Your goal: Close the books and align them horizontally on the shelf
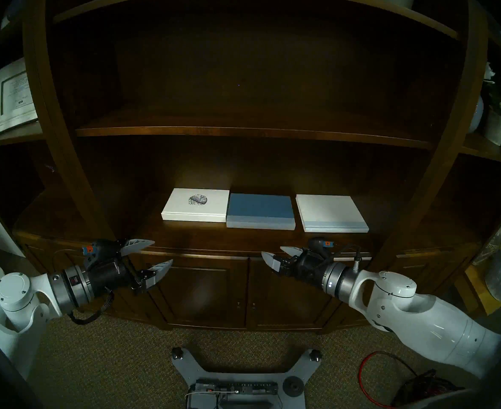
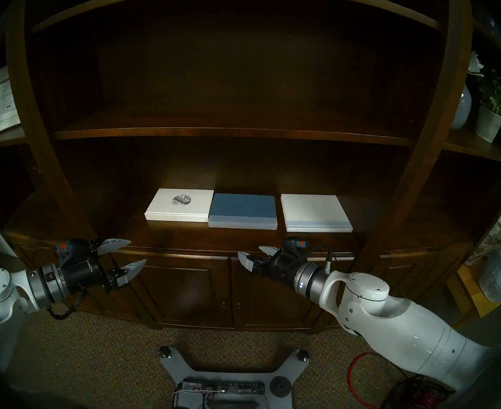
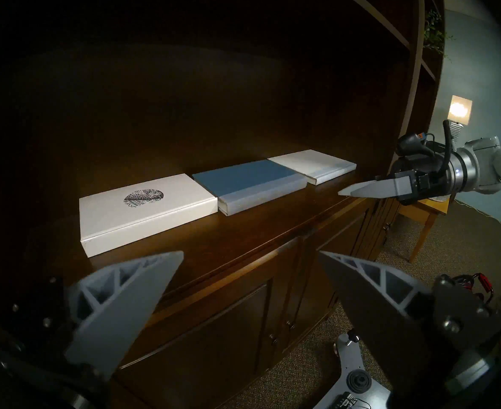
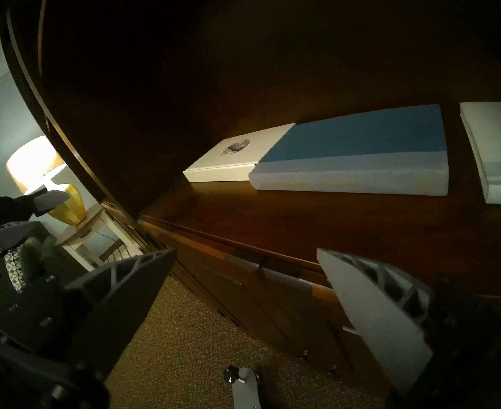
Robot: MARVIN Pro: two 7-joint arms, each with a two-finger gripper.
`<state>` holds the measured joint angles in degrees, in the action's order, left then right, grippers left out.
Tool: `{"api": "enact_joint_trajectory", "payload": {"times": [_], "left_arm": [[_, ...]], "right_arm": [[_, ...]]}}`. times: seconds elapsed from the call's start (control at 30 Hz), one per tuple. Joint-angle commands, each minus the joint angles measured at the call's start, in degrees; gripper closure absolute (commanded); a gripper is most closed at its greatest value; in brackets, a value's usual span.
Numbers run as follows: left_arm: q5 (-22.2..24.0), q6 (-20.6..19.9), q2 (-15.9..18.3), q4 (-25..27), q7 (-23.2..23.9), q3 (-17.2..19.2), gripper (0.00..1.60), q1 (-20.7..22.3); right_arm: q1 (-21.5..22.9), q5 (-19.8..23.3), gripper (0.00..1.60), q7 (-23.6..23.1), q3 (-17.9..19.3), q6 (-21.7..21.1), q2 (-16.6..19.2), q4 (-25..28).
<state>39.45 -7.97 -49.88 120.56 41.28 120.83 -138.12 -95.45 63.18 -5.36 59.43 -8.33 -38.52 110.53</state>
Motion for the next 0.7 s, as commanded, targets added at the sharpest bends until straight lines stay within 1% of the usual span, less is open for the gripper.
{"api": "enact_joint_trajectory", "payload": {"times": [0.0,0.03,0.07,0.1,0.17,0.2,0.23,0.27,0.33,0.37,0.47,0.53,0.67], "left_arm": [[0.13,0.76,0.15,0.62,0.22,0.88,0.0,0.74],[0.13,0.76,0.15,0.61,0.26,0.89,0.0,0.75],[0.12,0.76,0.14,0.6,0.3,0.9,0.0,0.75],[0.12,0.76,0.14,0.59,0.34,0.91,0.0,0.75],[0.12,0.76,0.14,0.57,0.4,0.92,0.0,0.76],[0.12,0.77,0.13,0.56,0.49,0.95,0.0,0.77],[0.12,0.76,0.13,0.55,0.52,0.95,0.0,0.77],[0.12,0.76,0.13,0.55,0.52,0.95,0.0,0.77],[0.12,0.77,0.12,0.54,0.6,0.97,0.0,0.79],[0.12,0.77,0.12,0.53,0.63,0.98,0.0,0.79],[0.11,0.77,0.11,0.5,0.75,1.0,0.0,0.8],[0.11,0.77,0.1,0.49,0.83,1.02,0.0,0.81],[0.1,0.77,0.09,0.45,1.0,1.06,0.0,0.83]], "right_arm": [[6.15,-3.61,0.0,2.09,-0.11,-1.81,-5.73,-2.47],[7.34,-4.08,0.0,2.41,-0.49,-2.35,-6.24,-3.2],[6.89,-4.61,0.0,2.72,-0.12,-2.55,-6.89,-3.52],[7.91,-5.11,0.0,3.03,-0.39,-3.05,-7.4,-4.22],[8.31,-5.88,0.0,3.51,-0.14,-3.59,-8.3,-4.92],[11.57,-6.84,0.0,4.05,-1.29,-4.83,-9.41,-6.5],[10.32,-7.19,0.0,4.24,-0.5,-4.75,-9.89,-6.37],[10.32,-7.19,0.0,4.24,-0.5,-4.75,-9.89,-6.37],[11.91,-8.18,0.0,4.79,-0.76,-5.71,-11.05,-7.45],[10.95,-8.66,0.0,5.01,-0.2,-5.78,-11.69,-7.49],[13.53,-9.99,0.0,5.71,-1.12,-7.22,-13.48,-9.43],[13.56,-10.94,0.0,6.18,-1.03,-7.76,-14.79,-10.25],[16.18,-12.8,0.0,7.13,-1.96,-9.49,-17.4,-12.91]]}}
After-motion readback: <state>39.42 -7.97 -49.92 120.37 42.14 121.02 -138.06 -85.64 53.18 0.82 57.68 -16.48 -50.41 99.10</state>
